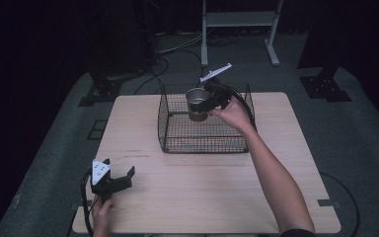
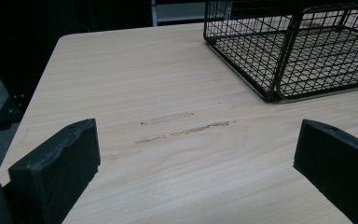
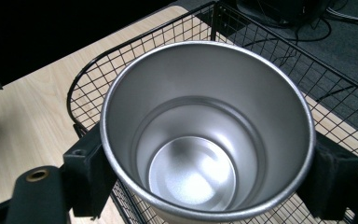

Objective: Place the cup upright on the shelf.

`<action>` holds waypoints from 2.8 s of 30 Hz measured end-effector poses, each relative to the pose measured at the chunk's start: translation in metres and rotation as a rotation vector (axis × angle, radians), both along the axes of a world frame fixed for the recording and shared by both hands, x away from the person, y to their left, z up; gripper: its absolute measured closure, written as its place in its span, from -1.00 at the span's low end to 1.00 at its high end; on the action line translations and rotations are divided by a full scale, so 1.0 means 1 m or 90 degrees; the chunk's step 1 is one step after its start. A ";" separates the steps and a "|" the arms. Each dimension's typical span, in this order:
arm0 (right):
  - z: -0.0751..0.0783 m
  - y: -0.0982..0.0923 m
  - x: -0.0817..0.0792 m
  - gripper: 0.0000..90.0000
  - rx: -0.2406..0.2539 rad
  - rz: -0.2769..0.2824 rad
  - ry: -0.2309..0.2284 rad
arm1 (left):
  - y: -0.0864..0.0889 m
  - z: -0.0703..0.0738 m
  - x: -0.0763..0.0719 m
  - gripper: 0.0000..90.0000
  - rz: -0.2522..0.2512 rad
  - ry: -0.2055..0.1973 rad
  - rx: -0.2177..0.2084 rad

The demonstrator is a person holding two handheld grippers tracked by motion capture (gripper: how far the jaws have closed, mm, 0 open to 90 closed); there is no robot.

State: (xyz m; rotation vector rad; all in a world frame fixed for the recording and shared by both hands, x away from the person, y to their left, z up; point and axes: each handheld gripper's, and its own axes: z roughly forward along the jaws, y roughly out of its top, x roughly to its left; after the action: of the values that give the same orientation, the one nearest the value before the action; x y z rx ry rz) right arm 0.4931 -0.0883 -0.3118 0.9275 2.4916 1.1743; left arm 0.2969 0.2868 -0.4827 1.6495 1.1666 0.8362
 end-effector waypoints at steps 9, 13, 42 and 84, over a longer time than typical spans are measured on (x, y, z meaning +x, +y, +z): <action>-0.013 0.003 0.005 -0.60 -0.001 -0.006 0.009 | 0.000 0.000 0.000 -1.00 -0.001 0.001 0.002; -0.017 0.005 0.007 -0.60 -0.001 -0.008 0.015 | 0.000 0.000 0.000 -1.00 -0.002 0.001 0.002; -0.053 -0.001 0.031 -0.60 -0.014 -0.061 0.053 | 0.001 0.000 -0.001 -1.00 -0.002 0.001 -0.002; -0.093 0.006 0.047 -0.61 -0.081 -0.077 0.091 | 0.002 0.000 -0.001 -1.00 -0.003 -0.001 -0.004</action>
State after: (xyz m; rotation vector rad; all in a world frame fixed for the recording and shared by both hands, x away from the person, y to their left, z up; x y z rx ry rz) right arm 0.5396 -0.0828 -0.4048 1.1448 2.5443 0.9306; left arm 0.2963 0.2883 -0.4824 1.6451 1.1625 0.8293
